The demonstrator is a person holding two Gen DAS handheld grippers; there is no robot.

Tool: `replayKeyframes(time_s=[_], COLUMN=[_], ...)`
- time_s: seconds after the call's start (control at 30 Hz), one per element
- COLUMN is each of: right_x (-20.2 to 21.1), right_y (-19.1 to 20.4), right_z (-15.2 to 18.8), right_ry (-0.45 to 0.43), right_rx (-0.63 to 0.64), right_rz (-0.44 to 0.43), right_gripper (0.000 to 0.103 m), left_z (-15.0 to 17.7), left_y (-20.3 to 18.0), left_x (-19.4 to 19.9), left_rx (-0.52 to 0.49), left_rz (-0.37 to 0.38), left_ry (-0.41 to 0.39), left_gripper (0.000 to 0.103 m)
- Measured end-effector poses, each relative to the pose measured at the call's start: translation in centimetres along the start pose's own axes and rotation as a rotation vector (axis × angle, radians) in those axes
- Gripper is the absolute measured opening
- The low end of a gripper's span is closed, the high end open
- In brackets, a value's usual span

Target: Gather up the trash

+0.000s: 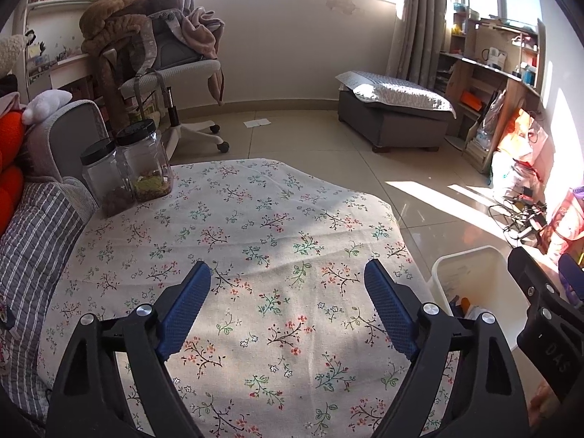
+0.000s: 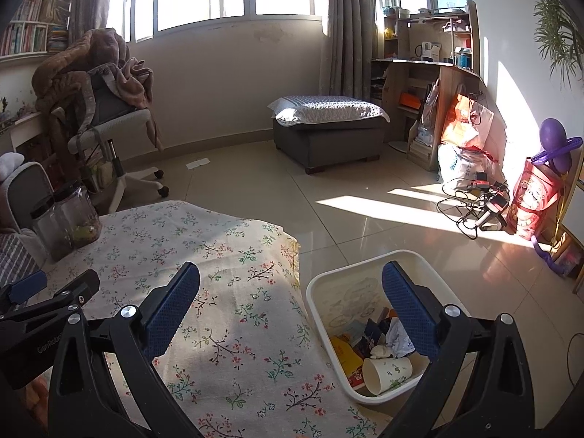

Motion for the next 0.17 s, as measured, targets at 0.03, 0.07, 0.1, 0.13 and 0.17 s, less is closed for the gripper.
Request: replayKeyframes(time_s=[0.03, 0.07, 0.1, 0.13, 0.17], right_x=[0.00, 0.03, -0.02, -0.11, -0.20], right_y=[0.00, 0.01, -0.02, -0.06, -0.09], right_z=[0.00, -0.02, -0.01, 0.03, 0.12], right_ry=[0.000, -0.001, 0.002, 0.004, 0.006], right_rx=[0.000, -0.001, -0.001, -0.001, -0.002], right_rz=[0.001, 0.002, 0.003, 0.004, 0.007], right_gripper=[0.096, 0.096, 0.096, 0.096, 0.096], left_z=[-0.03, -0.01, 0.01, 0.01, -0.01], left_y=[-0.01, -0.09, -0.17, -0.21, -0.20], left_x=[-0.03, 0.00, 0.11, 0.26, 0.43], left_rx=[-0.001, -0.006, -0.011, -0.012, -0.010], left_rz=[-0.005, -0.010, -0.013, -0.015, -0.018], left_ry=[0.006, 0.008, 0.005, -0.002, -0.010], left_gripper=[0.092, 0.094, 0.094, 0.095, 0.096])
Point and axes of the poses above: each gripper's, at about its wrist camera, not at the fingertips, and x roughly against the way its jaws point, y to its left, z to its underside, the point moved 3 cm from there along -x, roughly the way its jaws point, and after that the axes turned 12 degrees about x, right-handed, at the moved point
